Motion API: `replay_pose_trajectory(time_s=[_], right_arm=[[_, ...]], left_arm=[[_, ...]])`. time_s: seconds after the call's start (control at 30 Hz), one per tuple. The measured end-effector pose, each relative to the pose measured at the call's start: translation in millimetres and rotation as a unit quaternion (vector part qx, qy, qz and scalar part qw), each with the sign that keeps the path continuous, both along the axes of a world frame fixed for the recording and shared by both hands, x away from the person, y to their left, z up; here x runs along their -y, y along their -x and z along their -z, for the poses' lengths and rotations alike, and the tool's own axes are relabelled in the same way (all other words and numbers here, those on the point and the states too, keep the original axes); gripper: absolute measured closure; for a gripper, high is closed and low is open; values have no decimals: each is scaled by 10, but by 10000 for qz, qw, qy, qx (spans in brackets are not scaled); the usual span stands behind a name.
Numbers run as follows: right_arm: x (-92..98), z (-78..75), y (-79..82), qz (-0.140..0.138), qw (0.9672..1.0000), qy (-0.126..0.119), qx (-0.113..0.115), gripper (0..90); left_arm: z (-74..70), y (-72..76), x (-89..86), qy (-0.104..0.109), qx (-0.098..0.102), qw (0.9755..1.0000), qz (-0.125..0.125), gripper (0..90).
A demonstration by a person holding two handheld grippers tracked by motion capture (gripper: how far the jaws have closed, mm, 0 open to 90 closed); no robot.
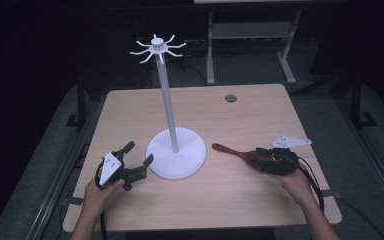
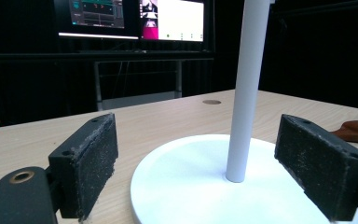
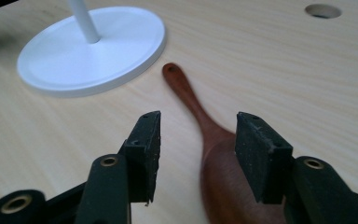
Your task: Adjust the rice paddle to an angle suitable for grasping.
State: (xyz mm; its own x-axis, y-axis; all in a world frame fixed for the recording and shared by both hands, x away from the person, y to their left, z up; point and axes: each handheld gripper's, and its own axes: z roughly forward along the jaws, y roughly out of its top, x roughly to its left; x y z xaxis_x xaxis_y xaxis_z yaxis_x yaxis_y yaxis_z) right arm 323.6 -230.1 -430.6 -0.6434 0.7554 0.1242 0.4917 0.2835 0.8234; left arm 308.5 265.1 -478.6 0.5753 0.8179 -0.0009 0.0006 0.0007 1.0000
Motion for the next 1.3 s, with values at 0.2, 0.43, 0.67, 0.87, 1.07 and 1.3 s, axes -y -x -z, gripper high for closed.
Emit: replay_pose_trajectory(time_s=[0.2, 0.43, 0.67, 0.87, 1.07, 1.3], right_arm=[[49, -32, -136, 172, 9998, -6, 85, 542], [94, -39, -317, 334, 9994, 53, 58, 647], [92, 3, -552, 426, 9988, 223, 6, 788], [74, 118, -666, 480, 9978, 447, -106, 895], [129, 180, -675, 509, 9971, 546, -159, 898], [155, 249, -681, 496, 9963, 626, -328, 899]], left_arm=[[-1, 1, 0, -6, -3, 10000, -28, 127], [-1, 3, -2, -22, -8, 10000, -77, 127], [0, 2, -8, 4, 10, 10000, -67, 127], [0, 1, -5, 5, 10, 10000, -51, 127], [0, 1, -5, 9, 10, 10000, -53, 128], [0, 3, -1, 18, 0, 10000, -43, 128]])
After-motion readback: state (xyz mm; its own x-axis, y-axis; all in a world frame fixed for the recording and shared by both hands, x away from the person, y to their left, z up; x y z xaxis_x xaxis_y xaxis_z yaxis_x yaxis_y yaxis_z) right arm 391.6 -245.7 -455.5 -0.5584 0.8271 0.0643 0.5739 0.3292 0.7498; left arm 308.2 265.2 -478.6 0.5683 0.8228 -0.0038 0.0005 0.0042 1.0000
